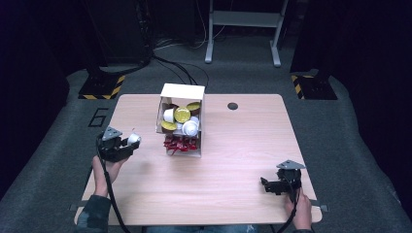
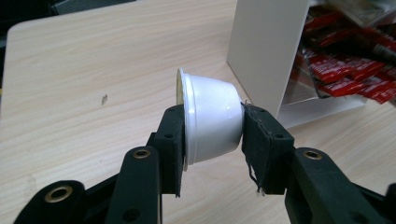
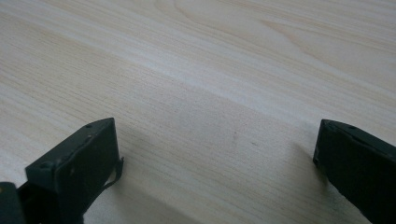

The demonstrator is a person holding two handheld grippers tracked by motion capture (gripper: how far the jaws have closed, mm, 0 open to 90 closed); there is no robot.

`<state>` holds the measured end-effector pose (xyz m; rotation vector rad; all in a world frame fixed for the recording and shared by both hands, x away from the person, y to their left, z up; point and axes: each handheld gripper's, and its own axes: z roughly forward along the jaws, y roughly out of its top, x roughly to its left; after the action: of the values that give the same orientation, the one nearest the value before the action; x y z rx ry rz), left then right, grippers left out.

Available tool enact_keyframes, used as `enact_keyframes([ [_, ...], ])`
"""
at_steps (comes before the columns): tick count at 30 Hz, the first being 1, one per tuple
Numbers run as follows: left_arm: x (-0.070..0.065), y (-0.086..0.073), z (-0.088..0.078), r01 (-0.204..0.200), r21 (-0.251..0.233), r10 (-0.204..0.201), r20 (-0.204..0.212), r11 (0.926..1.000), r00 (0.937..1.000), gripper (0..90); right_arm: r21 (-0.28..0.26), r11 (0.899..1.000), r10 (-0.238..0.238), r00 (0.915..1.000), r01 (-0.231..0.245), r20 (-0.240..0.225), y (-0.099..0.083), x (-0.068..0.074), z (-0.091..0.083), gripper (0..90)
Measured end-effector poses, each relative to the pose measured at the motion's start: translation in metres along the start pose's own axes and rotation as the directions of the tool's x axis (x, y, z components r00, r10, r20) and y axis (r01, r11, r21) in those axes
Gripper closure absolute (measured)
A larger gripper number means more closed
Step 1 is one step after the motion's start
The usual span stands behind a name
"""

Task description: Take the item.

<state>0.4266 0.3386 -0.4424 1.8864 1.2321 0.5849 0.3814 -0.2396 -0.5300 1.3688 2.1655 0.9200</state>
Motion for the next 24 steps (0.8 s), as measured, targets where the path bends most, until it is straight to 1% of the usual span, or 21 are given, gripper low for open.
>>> enact_keyframes([
  [1, 0.0, -0.001, 0.002, 0.012, 0.002, -0.012, 0.003, 0.9999, 0.9999, 59.8, 0.0, 1.0, 0.0, 1.0, 0.0, 0.0, 0.0, 0.0, 0.0, 0.0],
  [3, 0.001, -0.004, 0.007, 0.018, 0.003, -0.018, -0.005, 0.9998, 0.9998, 59.8, 0.0, 1.0, 0.0, 1.0, 0.0, 0.0, 0.0, 0.0, 0.0, 0.0],
  [7, 0.005, -0.009, 0.015, 0.038, 0.029, -0.038, 0.003, 0.9988, 0.9993, 59.8, 0.0, 1.0, 0.0, 1.0, 0.0, 0.0, 0.0, 0.0, 0.0, 0.0],
  [9, 0.007, -0.012, 0.02, 0.05, 0.031, -0.05, -0.002, 0.9983, 0.9987, 59.8, 0.0, 1.0, 0.0, 1.0, 0.0, 0.0, 0.0, 0.0, 0.0, 0.0],
  [11, 0.009, -0.014, 0.025, 0.053, 0.046, -0.053, -0.003, 0.9975, 0.9986, 59.8, 0.0, 1.0, 0.0, 1.0, 0.0, 0.0, 0.0, 0.0, 0.0, 0.0],
  [15, 0.011, -0.02, 0.034, 0.072, 0.067, -0.072, -0.007, 0.9951, 0.9974, 59.7, 0.0, 1.0, 0.0, 1.0, 0.0, 0.0, 0.0, 0.0, 0.0, 0.0],
  [16, 0.012, -0.021, 0.036, 0.079, 0.063, -0.079, -0.011, 0.9948, 0.9968, 59.7, 0.0, 1.0, 0.0, 1.0, 0.0, 0.0, 0.0, 0.0, 0.0, 0.0],
  [19, 0.012, -0.021, 0.039, 0.078, 0.072, -0.077, -0.014, 0.9944, 0.9969, 59.7, 0.0, 1.0, 0.0, 1.0, 0.0, 0.0, 0.0, 0.0, 0.0, 0.0],
  [23, 0.012, -0.022, 0.043, 0.067, 0.091, -0.065, -0.025, 0.9936, 0.9975, 59.6, 0.0, 1.0, 0.0, 1.0, 0.0, 0.0, 0.0, 0.0, 0.0, 0.0],
  [24, 0.012, -0.022, 0.043, 0.073, 0.096, -0.071, -0.016, 0.9928, 0.9973, 59.5, 0.0, 1.0, 0.0, 1.0, 0.0, 0.0, 0.0, 0.0, 0.0, 0.0],
])
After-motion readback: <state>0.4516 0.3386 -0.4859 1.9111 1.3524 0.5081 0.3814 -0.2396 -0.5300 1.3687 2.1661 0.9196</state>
